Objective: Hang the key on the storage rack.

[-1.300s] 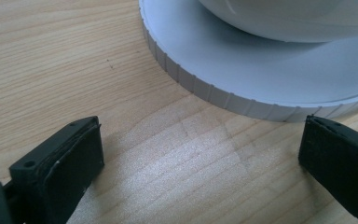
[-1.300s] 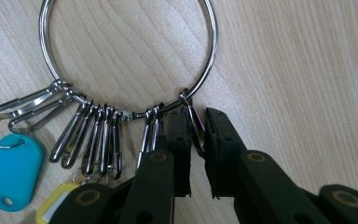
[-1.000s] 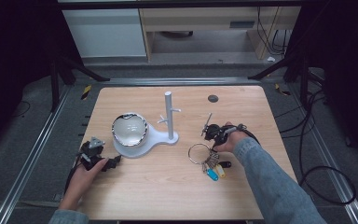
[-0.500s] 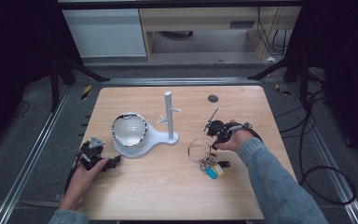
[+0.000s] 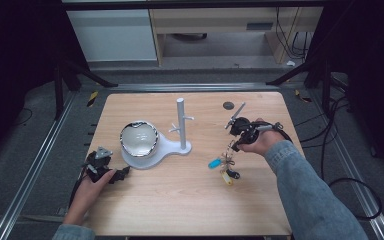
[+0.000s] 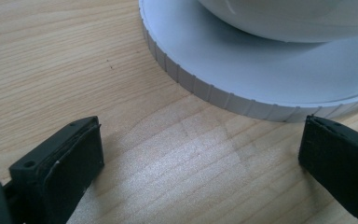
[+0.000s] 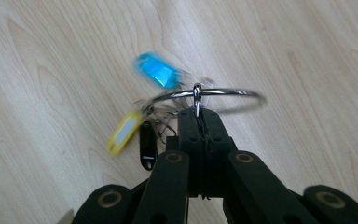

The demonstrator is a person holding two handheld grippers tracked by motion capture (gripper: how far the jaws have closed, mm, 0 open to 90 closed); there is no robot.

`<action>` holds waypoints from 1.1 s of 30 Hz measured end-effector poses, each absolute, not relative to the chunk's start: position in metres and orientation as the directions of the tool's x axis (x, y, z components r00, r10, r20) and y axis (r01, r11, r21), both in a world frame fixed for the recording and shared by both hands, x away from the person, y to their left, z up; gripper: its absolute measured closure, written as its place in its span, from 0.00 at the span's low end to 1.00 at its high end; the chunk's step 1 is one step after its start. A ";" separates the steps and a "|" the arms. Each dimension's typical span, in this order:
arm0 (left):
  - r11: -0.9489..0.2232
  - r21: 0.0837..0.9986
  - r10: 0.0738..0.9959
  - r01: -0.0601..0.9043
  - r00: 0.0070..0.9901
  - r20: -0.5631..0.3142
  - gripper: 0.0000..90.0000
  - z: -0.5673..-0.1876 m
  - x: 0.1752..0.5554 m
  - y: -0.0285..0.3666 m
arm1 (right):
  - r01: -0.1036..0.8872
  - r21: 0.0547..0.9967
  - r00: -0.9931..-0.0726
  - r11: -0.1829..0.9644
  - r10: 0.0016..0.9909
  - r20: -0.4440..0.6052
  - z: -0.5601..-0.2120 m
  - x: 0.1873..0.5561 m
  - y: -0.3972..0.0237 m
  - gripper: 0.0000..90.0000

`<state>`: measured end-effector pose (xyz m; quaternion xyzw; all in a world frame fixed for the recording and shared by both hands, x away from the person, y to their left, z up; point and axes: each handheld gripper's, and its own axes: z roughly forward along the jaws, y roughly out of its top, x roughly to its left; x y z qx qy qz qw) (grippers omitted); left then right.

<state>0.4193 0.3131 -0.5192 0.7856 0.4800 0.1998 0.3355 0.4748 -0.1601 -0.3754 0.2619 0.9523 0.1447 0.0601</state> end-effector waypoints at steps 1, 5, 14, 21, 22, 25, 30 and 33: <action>-0.315 0.719 0.888 0.620 0.460 -0.008 0.00 -0.519 0.419 0.313 | 0.486 0.316 -0.851 0.815 0.524 -0.041 -0.368 0.476 -0.161 0.99; -0.314 0.719 0.888 0.620 0.460 -0.008 0.00 -0.519 0.419 0.313 | 0.484 0.325 -0.847 0.812 0.529 -0.060 -0.357 0.477 -0.162 0.99; -0.313 0.719 0.889 0.620 0.458 -0.008 0.00 -0.519 0.419 0.313 | 0.469 0.300 -0.856 0.831 0.511 -0.076 -0.349 0.479 -0.154 0.99; -0.315 0.719 0.889 0.620 0.458 -0.006 0.00 -0.519 0.419 0.313 | 0.456 0.278 -0.863 0.846 0.497 -0.095 -0.339 0.480 -0.150 0.99; -0.315 0.719 0.889 0.620 0.458 -0.005 0.00 -0.519 0.419 0.313 | 0.454 0.273 -0.864 0.848 0.493 -0.096 -0.335 0.480 -0.148 0.99; -0.314 0.719 0.889 0.620 0.458 -0.006 0.00 -0.519 0.419 0.313 | 0.439 0.268 -0.871 0.858 0.480 -0.109 -0.326 0.481 -0.146 0.99; -0.314 0.719 0.889 0.620 0.457 -0.006 0.00 -0.519 0.419 0.313 | 0.435 0.271 -0.870 0.859 0.478 -0.118 -0.317 0.480 -0.146 0.99; -0.314 0.718 0.890 0.621 0.457 -0.006 0.00 -0.519 0.419 0.313 | 0.430 0.275 -0.870 0.860 0.476 -0.127 -0.306 0.481 -0.146 0.99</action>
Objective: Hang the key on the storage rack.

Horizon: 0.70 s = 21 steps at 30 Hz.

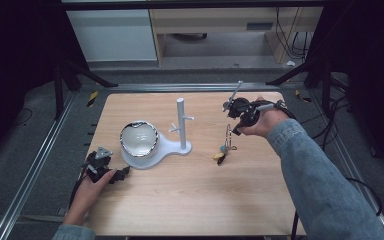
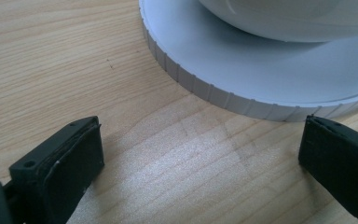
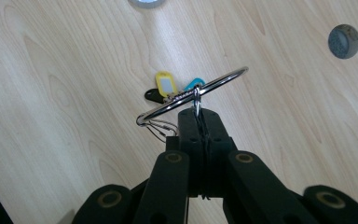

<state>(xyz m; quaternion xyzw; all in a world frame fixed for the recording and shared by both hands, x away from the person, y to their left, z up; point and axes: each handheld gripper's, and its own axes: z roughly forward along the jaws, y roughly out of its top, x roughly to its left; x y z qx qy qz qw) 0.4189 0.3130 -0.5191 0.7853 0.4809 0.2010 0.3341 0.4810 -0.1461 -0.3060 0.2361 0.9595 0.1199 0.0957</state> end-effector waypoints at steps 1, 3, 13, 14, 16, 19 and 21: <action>-0.316 0.718 0.889 0.620 0.458 -0.004 0.00 -0.519 0.419 0.313 | 0.427 0.271 -0.872 0.862 0.473 -0.129 -0.303 0.482 -0.146 0.99; -0.314 0.718 0.890 0.621 0.457 -0.006 0.00 -0.519 0.419 0.313 | 0.429 0.267 -0.868 0.863 0.475 -0.142 -0.295 0.482 -0.146 0.99; -0.315 0.718 0.889 0.621 0.458 -0.005 0.00 -0.519 0.419 0.313 | 0.405 0.290 -0.870 0.867 0.463 -0.171 -0.266 0.485 -0.139 0.99; -0.315 0.718 0.889 0.621 0.458 -0.006 0.00 -0.519 0.419 0.313 | 0.406 0.291 -0.868 0.866 0.465 -0.173 -0.263 0.485 -0.138 0.99; -0.315 0.718 0.889 0.621 0.458 -0.005 0.00 -0.519 0.419 0.313 | 0.405 0.293 -0.867 0.866 0.465 -0.176 -0.258 0.485 -0.135 0.99; -0.316 0.718 0.889 0.621 0.458 -0.005 0.00 -0.519 0.419 0.313 | 0.397 0.299 -0.868 0.868 0.461 -0.186 -0.252 0.486 -0.132 0.99; -0.316 0.718 0.889 0.620 0.458 -0.004 0.00 -0.519 0.419 0.313 | 0.393 0.303 -0.868 0.868 0.458 -0.189 -0.250 0.487 -0.130 0.99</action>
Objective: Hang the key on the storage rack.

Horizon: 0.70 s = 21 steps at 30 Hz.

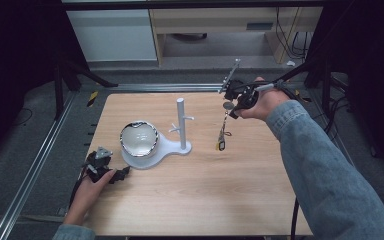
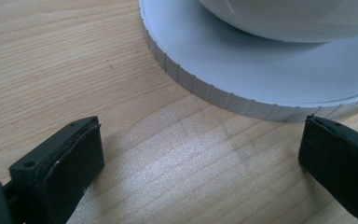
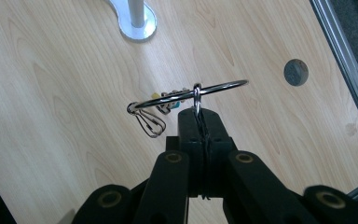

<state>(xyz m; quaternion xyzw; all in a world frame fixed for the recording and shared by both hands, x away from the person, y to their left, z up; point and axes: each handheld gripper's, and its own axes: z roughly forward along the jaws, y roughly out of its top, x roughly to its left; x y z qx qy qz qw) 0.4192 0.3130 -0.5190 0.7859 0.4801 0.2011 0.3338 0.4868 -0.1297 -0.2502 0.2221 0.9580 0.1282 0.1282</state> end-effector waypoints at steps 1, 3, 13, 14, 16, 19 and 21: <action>-0.316 0.718 0.889 0.620 0.458 -0.004 0.00 -0.519 0.419 0.313 | 0.387 0.303 -0.870 0.871 0.454 -0.191 -0.250 0.487 -0.128 0.99; -0.315 0.718 0.889 0.621 0.458 -0.005 0.00 -0.519 0.419 0.313 | 0.386 0.306 -0.871 0.870 0.453 -0.190 -0.249 0.488 -0.126 0.99; -0.315 0.718 0.889 0.621 0.457 -0.005 0.00 -0.519 0.419 0.313 | 0.378 0.294 -0.875 0.878 0.443 -0.197 -0.244 0.490 -0.117 0.99; -0.315 0.718 0.889 0.621 0.457 -0.005 0.00 -0.519 0.419 0.313 | 0.373 0.296 -0.876 0.879 0.439 -0.201 -0.242 0.491 -0.116 0.99; -0.315 0.718 0.889 0.620 0.457 -0.005 0.00 -0.519 0.419 0.313 | 0.371 0.299 -0.876 0.879 0.438 -0.203 -0.238 0.491 -0.113 0.99; -0.315 0.718 0.889 0.621 0.457 -0.005 0.00 -0.519 0.419 0.313 | 0.361 0.294 -0.878 0.885 0.429 -0.212 -0.234 0.492 -0.107 0.99; -0.315 0.718 0.889 0.621 0.457 -0.005 0.00 -0.519 0.419 0.313 | 0.358 0.290 -0.880 0.888 0.425 -0.214 -0.231 0.491 -0.104 0.99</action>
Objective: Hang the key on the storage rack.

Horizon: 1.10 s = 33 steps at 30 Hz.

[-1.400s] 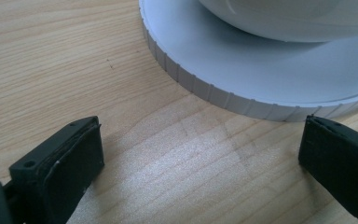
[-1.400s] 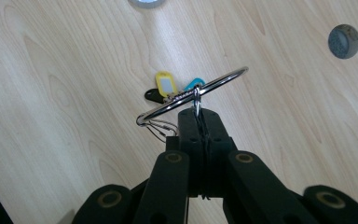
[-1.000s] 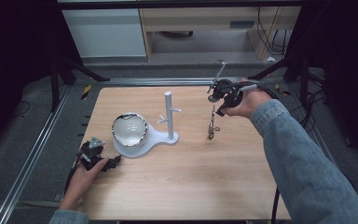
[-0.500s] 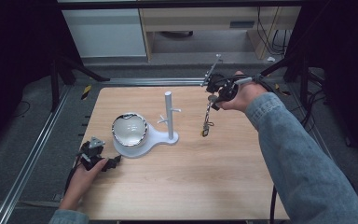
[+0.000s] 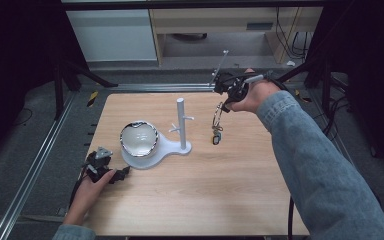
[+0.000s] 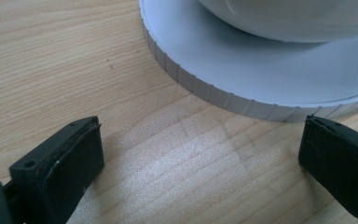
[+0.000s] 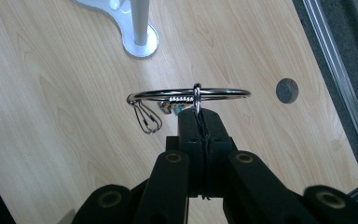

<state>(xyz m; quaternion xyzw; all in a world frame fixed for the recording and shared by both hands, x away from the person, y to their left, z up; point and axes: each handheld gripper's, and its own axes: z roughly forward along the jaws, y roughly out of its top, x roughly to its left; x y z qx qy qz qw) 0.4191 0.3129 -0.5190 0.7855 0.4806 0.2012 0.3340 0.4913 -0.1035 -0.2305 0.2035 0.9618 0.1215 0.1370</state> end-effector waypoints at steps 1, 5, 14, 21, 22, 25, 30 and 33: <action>-0.315 0.718 0.889 0.620 0.457 -0.004 0.00 -0.519 0.419 0.313 | 0.358 0.287 -0.880 0.889 0.424 -0.215 -0.229 0.491 -0.102 0.99; -0.314 0.718 0.890 0.621 0.456 -0.006 0.00 -0.519 0.419 0.313 | 0.347 0.283 -0.883 0.894 0.413 -0.223 -0.222 0.492 -0.094 0.99; -0.314 0.718 0.890 0.621 0.456 -0.006 0.00 -0.519 0.419 0.313 | 0.315 0.274 -0.898 0.909 0.379 -0.225 -0.217 0.491 -0.076 0.99; -0.314 0.718 0.890 0.621 0.456 -0.006 0.00 -0.519 0.419 0.313 | 0.301 0.259 -0.906 0.918 0.360 -0.223 -0.220 0.490 -0.065 0.99; -0.314 0.718 0.890 0.621 0.456 -0.006 0.00 -0.519 0.419 0.313 | 0.295 0.259 -0.908 0.920 0.354 -0.223 -0.220 0.491 -0.063 0.99; -0.314 0.718 0.890 0.621 0.456 -0.006 0.00 -0.519 0.419 0.313 | 0.289 0.256 -0.912 0.923 0.346 -0.220 -0.223 0.492 -0.057 0.99; -0.314 0.718 0.890 0.621 0.457 -0.006 0.00 -0.519 0.419 0.313 | 0.283 0.250 -0.916 0.926 0.338 -0.215 -0.230 0.495 -0.046 0.99; -0.315 0.718 0.889 0.621 0.457 -0.006 0.00 -0.519 0.419 0.313 | 0.281 0.242 -0.919 0.929 0.333 -0.210 -0.234 0.497 -0.040 0.99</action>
